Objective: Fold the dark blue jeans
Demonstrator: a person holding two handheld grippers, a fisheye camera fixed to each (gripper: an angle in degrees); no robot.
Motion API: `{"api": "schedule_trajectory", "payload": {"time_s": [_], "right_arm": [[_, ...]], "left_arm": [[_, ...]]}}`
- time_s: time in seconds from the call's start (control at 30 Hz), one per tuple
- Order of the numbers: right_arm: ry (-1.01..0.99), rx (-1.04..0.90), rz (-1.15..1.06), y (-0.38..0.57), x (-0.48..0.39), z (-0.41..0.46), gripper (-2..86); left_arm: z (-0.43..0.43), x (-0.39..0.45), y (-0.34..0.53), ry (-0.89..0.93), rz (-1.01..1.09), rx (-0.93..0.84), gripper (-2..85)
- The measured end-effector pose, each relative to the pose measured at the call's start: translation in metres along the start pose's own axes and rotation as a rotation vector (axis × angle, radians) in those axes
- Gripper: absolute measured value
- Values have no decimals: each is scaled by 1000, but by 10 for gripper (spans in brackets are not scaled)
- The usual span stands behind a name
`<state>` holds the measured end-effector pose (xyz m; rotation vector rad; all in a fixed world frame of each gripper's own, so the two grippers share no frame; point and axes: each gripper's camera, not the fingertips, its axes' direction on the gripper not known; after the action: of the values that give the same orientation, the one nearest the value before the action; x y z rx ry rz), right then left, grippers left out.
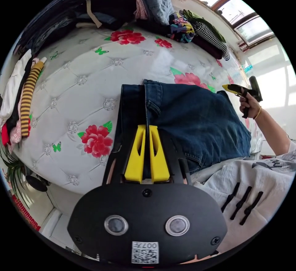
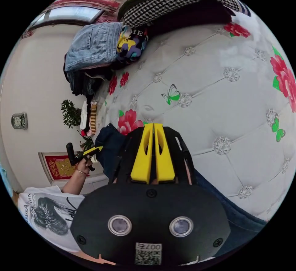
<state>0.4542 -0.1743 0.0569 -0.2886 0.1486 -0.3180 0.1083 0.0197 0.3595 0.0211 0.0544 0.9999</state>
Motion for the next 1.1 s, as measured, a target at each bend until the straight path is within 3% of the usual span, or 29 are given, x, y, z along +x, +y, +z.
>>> {"api": "schedule_trajectory", "payload": {"time_s": [0.17,0.27,0.47,0.53,0.73,0.9,1.0,1.1], "right_arm": [[-19,75,-109,34,-19,-24,7],[61,37,-157,79,-26,-23,8],[6,54,-54,172,-20,-17,6],[13,64,-9,191,-14,-21,4],[164,123,80,239,7,-55,0],[203,139,98,264,10,-56,1],[194,150,76,267,-2,-48,2],[181,115,42,260,-16,-33,2]], "left_arm": [[-42,-21,42,145,-113,176,40],[-42,-15,72,225,-154,171,47],[-2,1,91,32,-172,17,-1],[0,-5,85,62,-174,-7,-6],[-59,-27,86,-75,-154,109,-4],[-76,-26,101,121,-62,201,60],[-47,3,110,87,9,127,68],[-1,11,112,45,-62,3,54]]}}
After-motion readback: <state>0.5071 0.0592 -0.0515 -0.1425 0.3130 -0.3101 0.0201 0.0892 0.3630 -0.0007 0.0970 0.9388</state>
